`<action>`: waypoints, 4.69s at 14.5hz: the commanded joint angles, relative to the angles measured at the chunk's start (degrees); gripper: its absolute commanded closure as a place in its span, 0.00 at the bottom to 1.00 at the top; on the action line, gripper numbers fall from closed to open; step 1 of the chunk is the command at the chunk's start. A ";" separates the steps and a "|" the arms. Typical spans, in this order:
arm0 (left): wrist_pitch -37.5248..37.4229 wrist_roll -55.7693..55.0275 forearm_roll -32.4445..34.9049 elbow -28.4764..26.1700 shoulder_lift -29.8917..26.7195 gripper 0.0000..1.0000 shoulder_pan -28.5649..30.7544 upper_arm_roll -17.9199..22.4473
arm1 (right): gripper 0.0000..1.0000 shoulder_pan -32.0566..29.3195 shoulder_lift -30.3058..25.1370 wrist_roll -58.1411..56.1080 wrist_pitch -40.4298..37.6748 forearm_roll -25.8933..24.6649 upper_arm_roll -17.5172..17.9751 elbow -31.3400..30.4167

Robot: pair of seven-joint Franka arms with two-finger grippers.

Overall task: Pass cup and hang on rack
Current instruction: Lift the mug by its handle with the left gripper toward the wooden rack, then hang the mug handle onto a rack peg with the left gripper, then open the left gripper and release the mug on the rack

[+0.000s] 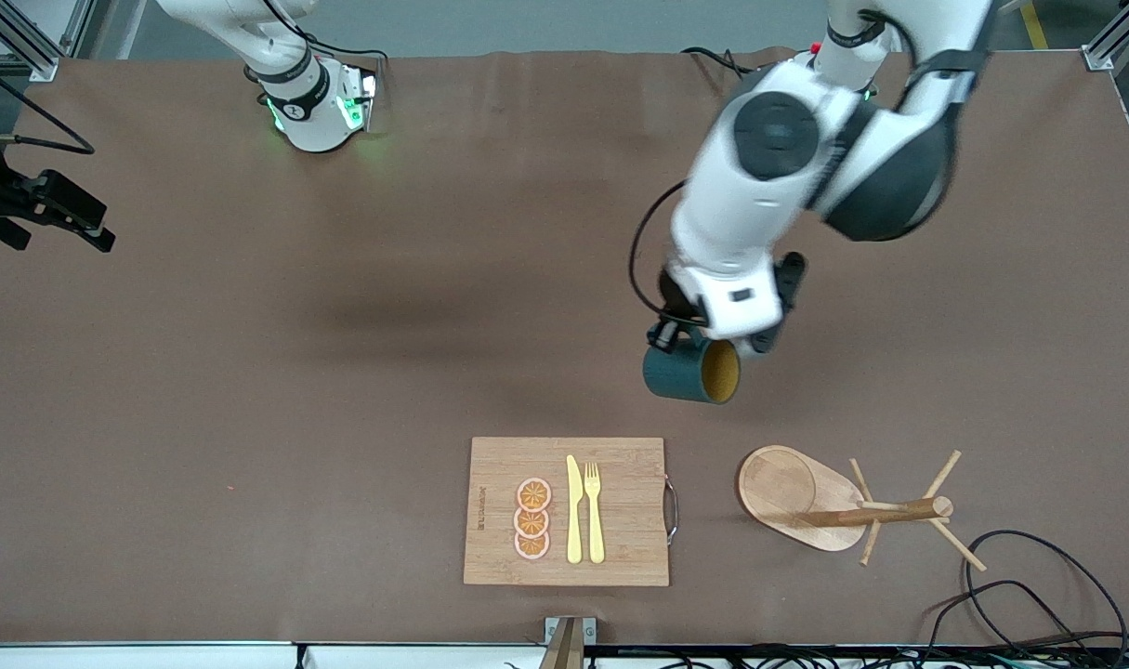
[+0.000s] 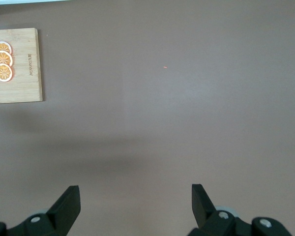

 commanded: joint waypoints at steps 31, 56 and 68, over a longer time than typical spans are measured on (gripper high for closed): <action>1.34 38.14 -63.07 -2.22 14.94 1.00 31.73 3.87 | 0.00 -1.74 -0.23 0.56 -0.72 -0.89 1.09 0.22; 1.69 41.22 -62.63 -2.30 16.70 0.85 33.14 4.84 | 0.00 -1.74 -0.23 0.56 -0.72 -0.80 1.09 0.22; -0.67 41.31 -28.05 -1.87 2.48 0.00 28.84 -0.86 | 0.00 -1.83 -0.23 0.56 -0.72 -0.89 1.09 0.14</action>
